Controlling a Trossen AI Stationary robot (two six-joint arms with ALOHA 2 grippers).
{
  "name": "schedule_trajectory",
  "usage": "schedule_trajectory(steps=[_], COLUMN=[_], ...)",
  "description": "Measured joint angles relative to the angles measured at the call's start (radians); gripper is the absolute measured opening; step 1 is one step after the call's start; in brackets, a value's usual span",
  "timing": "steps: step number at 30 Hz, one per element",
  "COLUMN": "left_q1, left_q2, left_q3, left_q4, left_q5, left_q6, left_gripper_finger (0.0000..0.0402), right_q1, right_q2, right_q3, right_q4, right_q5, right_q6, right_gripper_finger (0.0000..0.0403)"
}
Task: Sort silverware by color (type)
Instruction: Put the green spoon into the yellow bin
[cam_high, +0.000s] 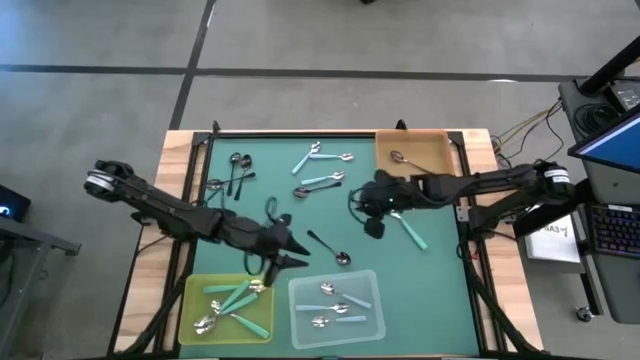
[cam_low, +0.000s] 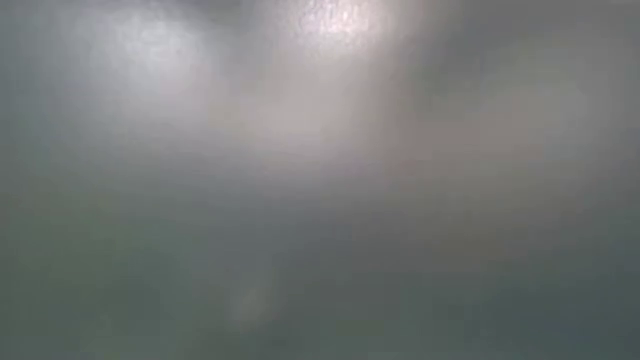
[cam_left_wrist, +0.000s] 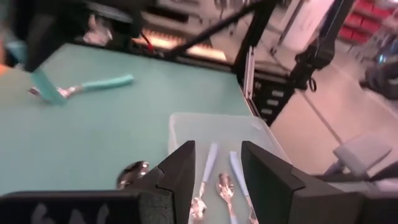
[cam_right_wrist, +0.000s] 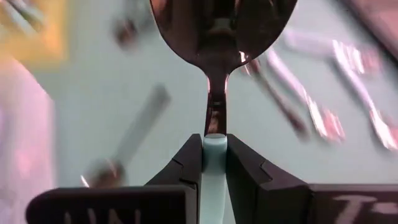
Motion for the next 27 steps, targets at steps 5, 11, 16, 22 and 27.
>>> schedule_trajectory(steps=[5, 11, 16, 22, 27], left_q1=[0.041, 0.080, 0.079, 0.072, 0.068], left_q2=[-0.118, -0.135, -0.102, -0.058, -0.033], left_q3=[-0.181, -0.266, -0.259, -0.250, -0.250], left_q4=[0.244, 0.435, 0.453, 0.452, 0.457], left_q5=[-0.038, -0.236, -0.356, -0.243, -0.245], left_q6=[0.073, 0.108, 0.115, 0.157, 0.157], left_gripper_finger=[0.0115, 0.0116, 0.0115, 0.0115, 0.0118], right_q1=[0.063, 0.104, 0.125, 0.134, 0.137], right_q2=[0.063, 0.202, 0.312, 0.393, 0.420], right_q3=[0.000, 0.020, 0.107, 0.246, 0.307], right_q4=[0.362, 0.596, 0.599, 0.486, 0.424], right_q5=[-0.005, -0.005, -0.028, -0.085, -0.087], right_q6=[-0.077, -0.150, -0.224, -0.319, -0.356], right_gripper_finger=[0.0033, 0.0033, 0.0033, 0.0033, 0.0033])
